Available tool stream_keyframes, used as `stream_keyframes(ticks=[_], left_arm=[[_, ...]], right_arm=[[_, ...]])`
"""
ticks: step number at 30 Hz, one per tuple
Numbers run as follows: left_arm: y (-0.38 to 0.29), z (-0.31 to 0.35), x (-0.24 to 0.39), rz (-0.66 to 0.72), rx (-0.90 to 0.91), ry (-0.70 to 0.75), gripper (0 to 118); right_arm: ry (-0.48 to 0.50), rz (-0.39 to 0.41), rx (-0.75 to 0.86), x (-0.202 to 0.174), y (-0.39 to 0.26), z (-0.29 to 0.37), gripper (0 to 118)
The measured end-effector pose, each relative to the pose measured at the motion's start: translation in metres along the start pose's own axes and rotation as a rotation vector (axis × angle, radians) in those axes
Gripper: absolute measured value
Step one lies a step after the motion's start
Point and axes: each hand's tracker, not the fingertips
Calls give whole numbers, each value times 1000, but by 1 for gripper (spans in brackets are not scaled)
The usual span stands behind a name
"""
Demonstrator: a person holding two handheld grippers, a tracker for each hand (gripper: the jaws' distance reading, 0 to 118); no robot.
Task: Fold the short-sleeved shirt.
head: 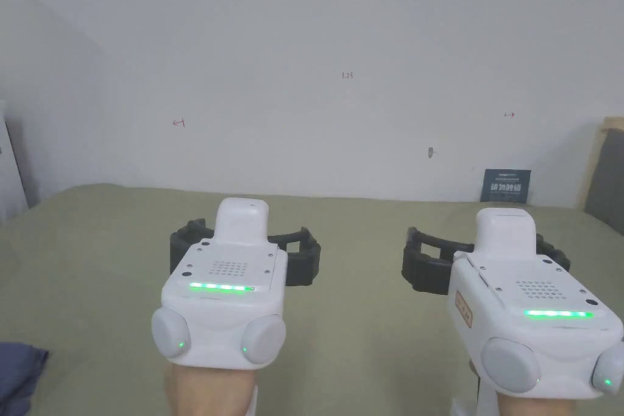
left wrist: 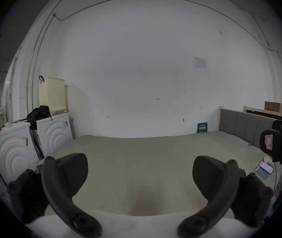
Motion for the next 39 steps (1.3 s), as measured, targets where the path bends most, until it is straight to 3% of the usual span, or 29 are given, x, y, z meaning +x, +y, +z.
stream_keyframes(ticks=[39], left_arm=[[-5,3,-2,19,-1,1,118]], right_arm=[[14,6,-15,-3,-14,-9,118]])
